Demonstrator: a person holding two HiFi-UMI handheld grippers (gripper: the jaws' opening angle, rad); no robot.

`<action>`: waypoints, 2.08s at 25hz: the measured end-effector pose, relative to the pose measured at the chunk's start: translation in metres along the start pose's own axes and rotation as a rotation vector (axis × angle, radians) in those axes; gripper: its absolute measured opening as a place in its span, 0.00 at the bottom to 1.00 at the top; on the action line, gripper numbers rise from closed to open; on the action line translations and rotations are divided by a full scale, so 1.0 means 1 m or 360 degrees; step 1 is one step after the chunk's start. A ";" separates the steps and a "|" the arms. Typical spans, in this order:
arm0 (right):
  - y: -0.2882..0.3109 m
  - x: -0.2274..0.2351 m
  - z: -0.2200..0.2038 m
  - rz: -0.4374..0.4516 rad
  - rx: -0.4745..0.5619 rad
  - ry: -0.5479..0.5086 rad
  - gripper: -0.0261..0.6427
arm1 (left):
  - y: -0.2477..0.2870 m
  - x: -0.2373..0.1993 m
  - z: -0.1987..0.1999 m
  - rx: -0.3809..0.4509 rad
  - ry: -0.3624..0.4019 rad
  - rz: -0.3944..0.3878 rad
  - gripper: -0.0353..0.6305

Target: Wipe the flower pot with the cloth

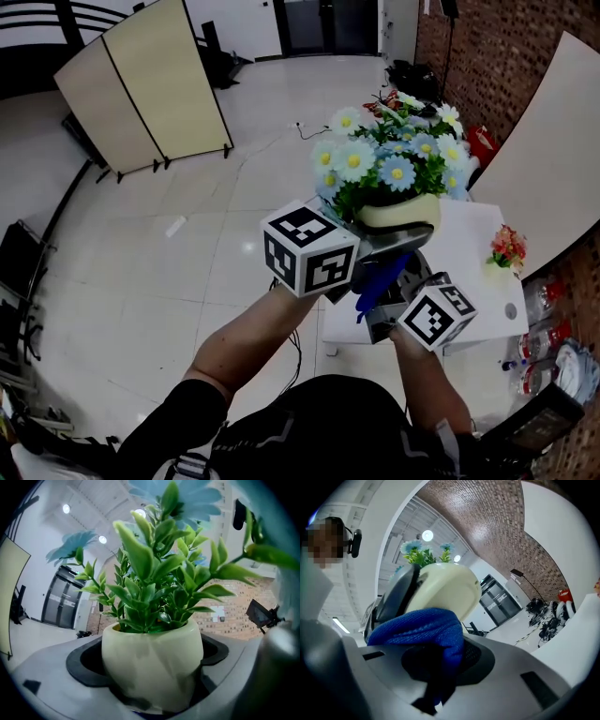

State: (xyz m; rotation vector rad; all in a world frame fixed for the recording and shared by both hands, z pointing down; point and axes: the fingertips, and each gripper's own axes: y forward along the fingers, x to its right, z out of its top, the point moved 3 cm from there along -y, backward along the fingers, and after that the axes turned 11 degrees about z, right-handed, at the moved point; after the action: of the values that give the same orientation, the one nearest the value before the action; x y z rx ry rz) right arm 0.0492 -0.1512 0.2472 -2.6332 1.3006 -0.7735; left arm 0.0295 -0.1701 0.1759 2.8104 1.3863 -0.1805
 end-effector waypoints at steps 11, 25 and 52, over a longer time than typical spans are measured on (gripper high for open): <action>0.028 0.019 -0.002 0.0040 -0.0040 0.0023 0.11 | -0.010 0.008 0.008 0.0045 0.0027 -0.0049 0.90; -0.099 0.059 0.113 -0.0172 0.0052 -0.0376 0.11 | -0.005 -0.016 -0.005 -0.0024 0.0114 0.0155 0.90; -0.079 0.042 0.080 -0.0264 -0.0234 -0.0732 0.11 | -0.043 -0.059 -0.153 -0.0188 0.0247 -0.0098 0.90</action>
State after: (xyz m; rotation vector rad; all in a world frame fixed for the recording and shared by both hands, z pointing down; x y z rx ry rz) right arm 0.1652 -0.1436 0.2192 -2.8221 1.0547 -0.0676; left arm -0.0241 -0.1822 0.3364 2.7377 1.4607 0.1186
